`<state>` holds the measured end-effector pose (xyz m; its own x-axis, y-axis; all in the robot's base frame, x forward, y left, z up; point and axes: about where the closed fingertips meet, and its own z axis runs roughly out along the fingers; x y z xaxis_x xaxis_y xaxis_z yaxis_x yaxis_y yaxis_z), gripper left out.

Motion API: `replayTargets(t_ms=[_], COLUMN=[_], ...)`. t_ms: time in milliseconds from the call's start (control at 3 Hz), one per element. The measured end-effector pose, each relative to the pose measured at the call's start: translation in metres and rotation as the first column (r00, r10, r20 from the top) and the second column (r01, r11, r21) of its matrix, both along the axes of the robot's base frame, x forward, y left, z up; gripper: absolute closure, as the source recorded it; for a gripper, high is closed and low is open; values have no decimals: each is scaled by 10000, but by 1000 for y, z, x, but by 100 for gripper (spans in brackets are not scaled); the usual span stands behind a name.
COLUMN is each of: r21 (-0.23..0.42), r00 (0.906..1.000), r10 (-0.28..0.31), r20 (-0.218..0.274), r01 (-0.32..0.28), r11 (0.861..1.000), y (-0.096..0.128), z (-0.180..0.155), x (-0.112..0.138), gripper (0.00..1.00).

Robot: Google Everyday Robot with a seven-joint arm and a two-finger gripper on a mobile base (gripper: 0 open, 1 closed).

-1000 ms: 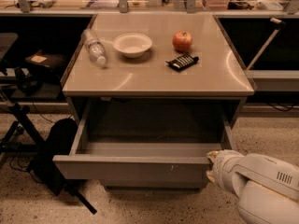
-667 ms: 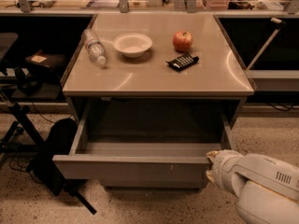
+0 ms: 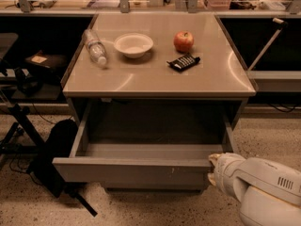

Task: Open top drawer

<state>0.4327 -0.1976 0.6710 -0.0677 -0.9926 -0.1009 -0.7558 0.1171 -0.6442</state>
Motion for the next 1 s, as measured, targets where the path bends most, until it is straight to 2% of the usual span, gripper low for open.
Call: replayTargets(t_ms=[667, 1000], r21=[-34, -34], r00=[10000, 10000], r10=[-80, -80], r20=[25, 25], r01=[80, 80], r11=[10000, 10000], y=[0, 0], z=[0, 0], x=[-5, -5], gripper=[100, 82])
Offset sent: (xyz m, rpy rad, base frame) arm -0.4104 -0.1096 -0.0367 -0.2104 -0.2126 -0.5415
